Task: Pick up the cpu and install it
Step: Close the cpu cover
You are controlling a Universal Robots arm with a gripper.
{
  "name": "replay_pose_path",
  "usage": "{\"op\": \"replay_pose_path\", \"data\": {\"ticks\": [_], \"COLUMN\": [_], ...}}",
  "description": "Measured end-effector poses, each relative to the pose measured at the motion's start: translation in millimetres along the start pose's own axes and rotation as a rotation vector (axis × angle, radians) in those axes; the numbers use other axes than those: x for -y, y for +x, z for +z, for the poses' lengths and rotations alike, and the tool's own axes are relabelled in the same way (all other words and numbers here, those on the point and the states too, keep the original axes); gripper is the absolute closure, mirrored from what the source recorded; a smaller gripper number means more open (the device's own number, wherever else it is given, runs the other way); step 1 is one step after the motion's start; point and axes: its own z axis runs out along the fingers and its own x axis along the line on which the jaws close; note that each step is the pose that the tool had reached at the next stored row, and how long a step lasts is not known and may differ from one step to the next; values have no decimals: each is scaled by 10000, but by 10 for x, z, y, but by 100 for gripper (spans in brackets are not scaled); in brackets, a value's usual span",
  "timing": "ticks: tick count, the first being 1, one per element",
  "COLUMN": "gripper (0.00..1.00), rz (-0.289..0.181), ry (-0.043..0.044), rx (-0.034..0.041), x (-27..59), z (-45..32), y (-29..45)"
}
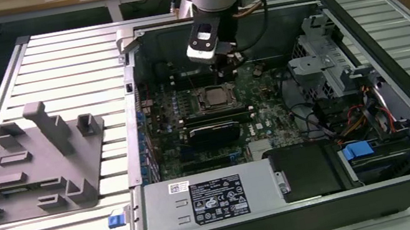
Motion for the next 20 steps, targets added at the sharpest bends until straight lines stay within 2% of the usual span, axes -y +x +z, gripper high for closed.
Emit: {"op": "replay_pose_path", "data": {"ticks": [20], "gripper": [89], "rz": [-3638], "ry": [-69], "rx": [-48], "x": [0], "z": [3], "y": [0]}}
